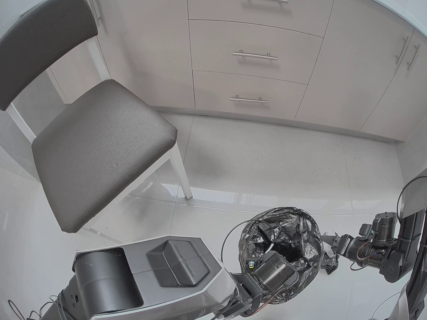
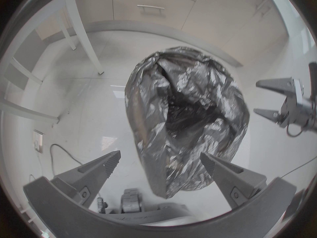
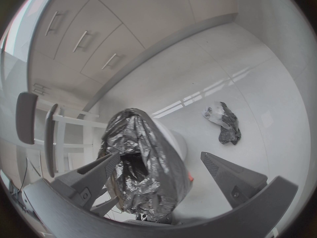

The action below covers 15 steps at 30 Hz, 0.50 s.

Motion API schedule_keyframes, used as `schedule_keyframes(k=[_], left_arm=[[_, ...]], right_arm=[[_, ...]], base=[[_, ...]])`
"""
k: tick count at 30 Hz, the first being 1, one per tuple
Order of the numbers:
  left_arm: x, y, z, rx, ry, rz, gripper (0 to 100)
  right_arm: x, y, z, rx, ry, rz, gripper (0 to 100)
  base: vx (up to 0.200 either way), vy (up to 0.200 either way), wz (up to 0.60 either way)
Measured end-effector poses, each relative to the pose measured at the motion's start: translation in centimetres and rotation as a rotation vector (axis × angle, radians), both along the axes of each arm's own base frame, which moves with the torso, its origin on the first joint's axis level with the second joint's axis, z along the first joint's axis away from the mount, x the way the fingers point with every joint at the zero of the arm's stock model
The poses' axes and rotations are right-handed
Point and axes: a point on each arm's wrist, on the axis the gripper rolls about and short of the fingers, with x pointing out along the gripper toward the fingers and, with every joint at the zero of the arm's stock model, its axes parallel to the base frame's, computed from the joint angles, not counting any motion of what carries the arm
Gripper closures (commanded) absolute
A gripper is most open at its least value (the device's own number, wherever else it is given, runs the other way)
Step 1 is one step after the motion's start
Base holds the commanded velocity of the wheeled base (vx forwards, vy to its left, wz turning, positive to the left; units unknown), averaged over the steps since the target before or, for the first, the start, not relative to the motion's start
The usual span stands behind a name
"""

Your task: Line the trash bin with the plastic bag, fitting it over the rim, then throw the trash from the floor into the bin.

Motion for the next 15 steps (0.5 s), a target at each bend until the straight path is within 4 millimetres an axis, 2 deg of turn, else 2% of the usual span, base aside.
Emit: schedule_keyframes(k=[4, 8, 12, 15], left_arm=[[1.0, 0.8, 0.5, -0.067, -0.007, 0.013, 0], [2.0, 1.6, 0.8, -0.083, -0.011, 0.037, 0], [3.2, 2.4, 0.9, -0.09, -0.017, 0.067, 0], [4.2, 2.9, 1.0, -0.095, -0.021, 0.09, 0]], right_arm=[[0.1, 1.4, 1.1, -0.014, -0.058, 0.047, 0], [1.7, 2.7, 1.5, -0.037, -0.135, 0.072, 0], [3.6, 3.5, 0.6, -0.083, -0.165, 0.078, 0], [5.0, 4.0, -0.8, -0.127, -0.168, 0.079, 0]], base=[[0.0, 0.0, 0.0], [0.0, 0.0, 0.0], [0.0, 0.0, 0.0], [0.0, 0.0, 0.0]])
